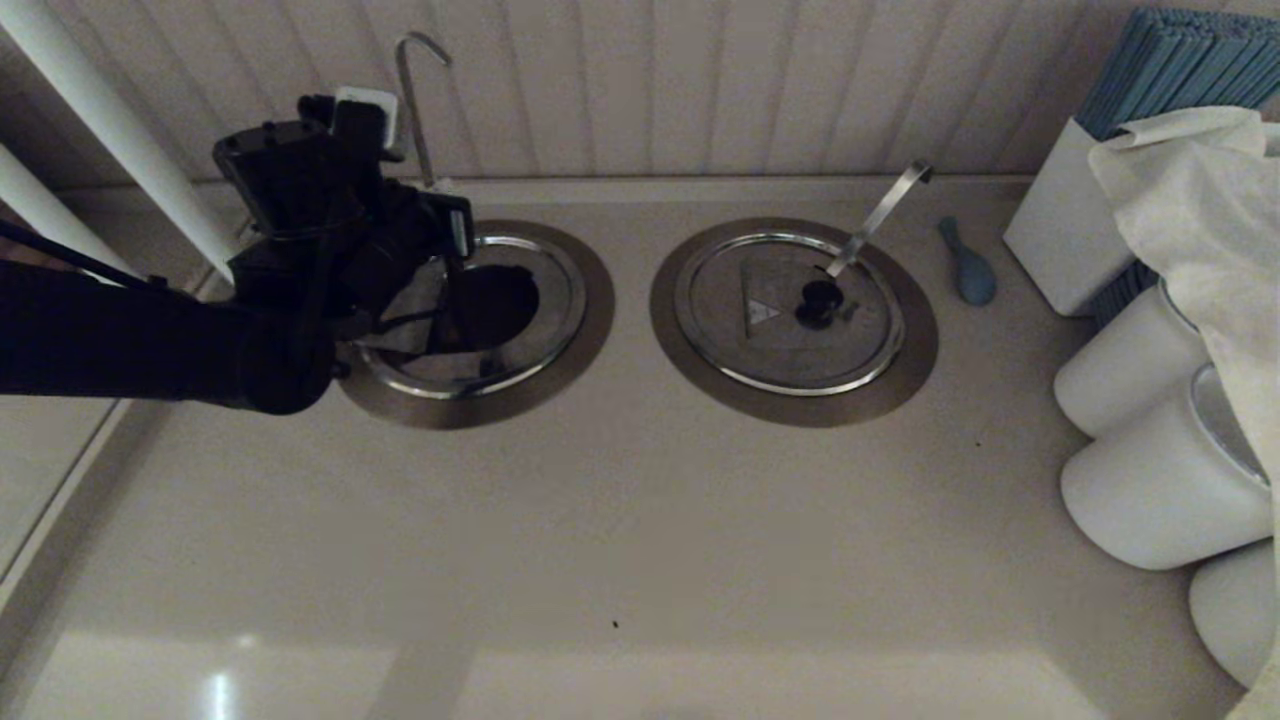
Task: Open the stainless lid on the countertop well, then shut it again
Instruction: Stir with a spoon
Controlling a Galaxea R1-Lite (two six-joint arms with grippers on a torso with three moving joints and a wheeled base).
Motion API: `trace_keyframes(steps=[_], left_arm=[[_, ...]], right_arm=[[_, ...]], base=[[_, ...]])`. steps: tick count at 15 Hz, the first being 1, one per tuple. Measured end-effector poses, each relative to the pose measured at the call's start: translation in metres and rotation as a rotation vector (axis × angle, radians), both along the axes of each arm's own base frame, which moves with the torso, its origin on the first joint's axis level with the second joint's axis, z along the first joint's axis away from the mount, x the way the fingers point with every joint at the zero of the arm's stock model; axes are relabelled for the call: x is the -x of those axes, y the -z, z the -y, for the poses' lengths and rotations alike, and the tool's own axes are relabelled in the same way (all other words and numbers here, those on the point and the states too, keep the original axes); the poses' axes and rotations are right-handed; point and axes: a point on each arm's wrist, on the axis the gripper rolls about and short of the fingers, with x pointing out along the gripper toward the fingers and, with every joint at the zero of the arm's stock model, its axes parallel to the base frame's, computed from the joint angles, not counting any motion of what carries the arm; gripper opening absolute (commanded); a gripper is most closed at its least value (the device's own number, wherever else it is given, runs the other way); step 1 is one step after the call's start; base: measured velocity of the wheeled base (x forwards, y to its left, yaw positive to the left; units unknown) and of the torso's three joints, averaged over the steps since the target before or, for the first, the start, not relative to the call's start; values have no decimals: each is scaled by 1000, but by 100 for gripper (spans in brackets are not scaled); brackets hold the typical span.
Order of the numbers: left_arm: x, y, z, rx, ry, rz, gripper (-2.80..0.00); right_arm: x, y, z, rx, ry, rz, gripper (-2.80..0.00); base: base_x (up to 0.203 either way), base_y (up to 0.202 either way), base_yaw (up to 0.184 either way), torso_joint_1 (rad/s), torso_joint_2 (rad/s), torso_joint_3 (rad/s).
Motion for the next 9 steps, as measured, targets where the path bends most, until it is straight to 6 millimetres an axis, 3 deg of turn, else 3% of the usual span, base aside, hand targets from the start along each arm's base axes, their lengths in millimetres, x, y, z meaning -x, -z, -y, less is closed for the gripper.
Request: trace_keyframes(steps=[6, 9], left_arm=[[13, 4, 12, 83, 160, -161, -280], [18, -9, 13, 184, 226, -190, -280]], right_arm=[[0, 0, 0, 0, 0, 0, -280], [0, 0, 0, 0, 0, 0, -280]], base=[[0, 0, 0, 0, 0, 0], [0, 0, 0, 0, 0, 0]])
